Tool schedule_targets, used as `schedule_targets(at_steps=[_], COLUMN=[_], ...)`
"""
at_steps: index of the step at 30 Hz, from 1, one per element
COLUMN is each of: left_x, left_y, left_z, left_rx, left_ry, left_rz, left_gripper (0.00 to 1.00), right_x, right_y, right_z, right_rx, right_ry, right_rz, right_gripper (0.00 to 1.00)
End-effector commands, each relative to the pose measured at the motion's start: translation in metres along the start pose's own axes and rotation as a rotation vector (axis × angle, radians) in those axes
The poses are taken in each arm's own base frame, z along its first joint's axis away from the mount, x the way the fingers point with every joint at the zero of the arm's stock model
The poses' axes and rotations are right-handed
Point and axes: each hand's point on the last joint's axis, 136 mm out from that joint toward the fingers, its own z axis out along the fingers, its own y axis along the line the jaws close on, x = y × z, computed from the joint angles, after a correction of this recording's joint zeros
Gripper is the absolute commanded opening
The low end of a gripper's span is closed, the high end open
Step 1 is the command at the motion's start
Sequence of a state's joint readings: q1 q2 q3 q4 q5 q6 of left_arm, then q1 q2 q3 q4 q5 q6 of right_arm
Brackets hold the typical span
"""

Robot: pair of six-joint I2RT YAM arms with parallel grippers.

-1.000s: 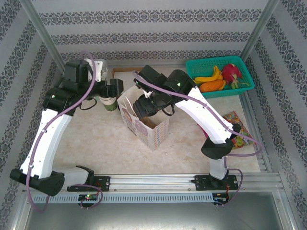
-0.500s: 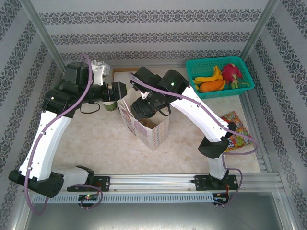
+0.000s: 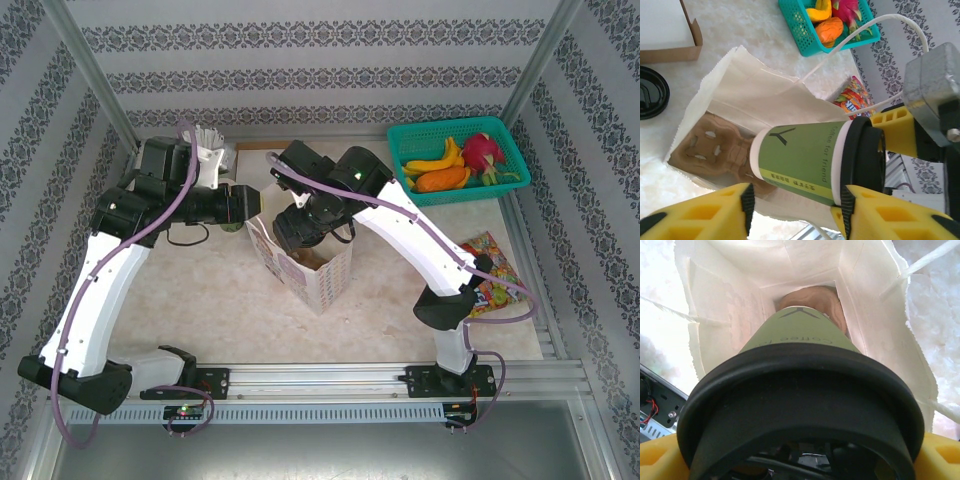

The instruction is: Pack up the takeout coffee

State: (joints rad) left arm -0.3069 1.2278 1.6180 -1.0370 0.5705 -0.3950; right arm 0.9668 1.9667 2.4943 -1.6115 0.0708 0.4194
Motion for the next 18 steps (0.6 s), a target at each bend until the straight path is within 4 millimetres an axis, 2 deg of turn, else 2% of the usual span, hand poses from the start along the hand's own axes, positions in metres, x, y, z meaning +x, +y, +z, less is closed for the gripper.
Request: schedule_targets(at_steps=[1,9,11,14,16,18], left_x=[0.015,0.019,0.018,0.017,0.016,0.017], left_y=[-0.003,0.000,0.000,0.002,0.004,0.004], left_z=[-0.005,-0.005,-0.005,-0.005,-0.005,-0.005], left_rx=[0.013,0.001,0.000,-0.008,-0.017,-0.018], left_ry=[0.034,0.035,0.032,0.026,0.019,0.014], left_rz=[0.018,0.024,0.028,0.032,0.030,0.032], left_gripper=[0.43,0.22,0.16,0.00,0.00,0.00], right_x=[0.047,0.052,0.053,0.051,0.049,0.049], right_y=[-0.019,-0.030,-0.027,-0.014,-0.005,-0.005], right_z=[0.006,0.011,0.014,0.016,0.019,0.022], right_rx=[0.112,0.171,0.163,0.109,0.064,0.069], right_ry=[0.210,0.229,0.241,0.238,0.233,0.238], right_rz=[-0.021,-0.022,-0.024,-0.035,-0.039,-0.040], right_gripper=[0.67,0.67,0.67,0.67,0.67,0.67])
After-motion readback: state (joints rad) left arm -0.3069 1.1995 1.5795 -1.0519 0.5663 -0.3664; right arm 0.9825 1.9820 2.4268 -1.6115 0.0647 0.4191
